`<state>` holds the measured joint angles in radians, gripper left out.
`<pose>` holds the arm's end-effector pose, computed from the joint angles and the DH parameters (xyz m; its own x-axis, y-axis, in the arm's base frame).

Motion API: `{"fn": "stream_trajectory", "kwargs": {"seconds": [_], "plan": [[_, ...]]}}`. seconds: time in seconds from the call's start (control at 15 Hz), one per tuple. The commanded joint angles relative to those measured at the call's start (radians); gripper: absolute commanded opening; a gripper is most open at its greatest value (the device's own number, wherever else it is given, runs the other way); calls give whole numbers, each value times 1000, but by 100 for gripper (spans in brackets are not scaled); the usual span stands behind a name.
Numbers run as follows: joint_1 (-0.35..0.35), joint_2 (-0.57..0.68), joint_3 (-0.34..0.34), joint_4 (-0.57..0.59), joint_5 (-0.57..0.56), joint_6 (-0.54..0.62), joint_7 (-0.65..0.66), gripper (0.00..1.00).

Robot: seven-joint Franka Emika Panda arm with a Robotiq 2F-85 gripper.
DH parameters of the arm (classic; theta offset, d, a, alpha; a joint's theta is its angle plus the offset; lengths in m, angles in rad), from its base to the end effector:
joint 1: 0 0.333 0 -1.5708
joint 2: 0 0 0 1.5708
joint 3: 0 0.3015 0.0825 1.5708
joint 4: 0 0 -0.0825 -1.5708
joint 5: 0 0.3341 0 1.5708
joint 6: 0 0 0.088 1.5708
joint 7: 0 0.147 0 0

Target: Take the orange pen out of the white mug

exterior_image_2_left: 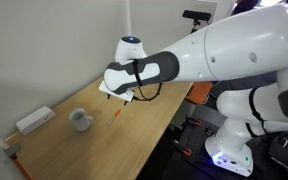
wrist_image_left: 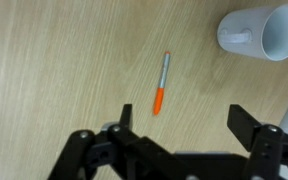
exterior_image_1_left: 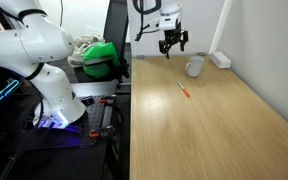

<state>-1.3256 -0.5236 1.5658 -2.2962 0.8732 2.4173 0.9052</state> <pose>0.4786 0.1467 0.3349 0.3376 -0.9413 -0.0031 -0.9033 -0.3231 -0.2822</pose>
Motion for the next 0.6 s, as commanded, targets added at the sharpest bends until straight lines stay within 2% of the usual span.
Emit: {"fn": "stream_trajectory", "kwargs": {"seconds": [0.0,0.07,0.13,0.27,0.53], "plan": [[100,-98,-56,20,-151,-20,178,100],[116,-108,-63,22,-192,-21,223,100],[95,-30,-28,7,-186,22,189,100],[120,-54,-39,8,-224,23,236,100],[121,-62,-48,8,-226,23,237,100]]}}
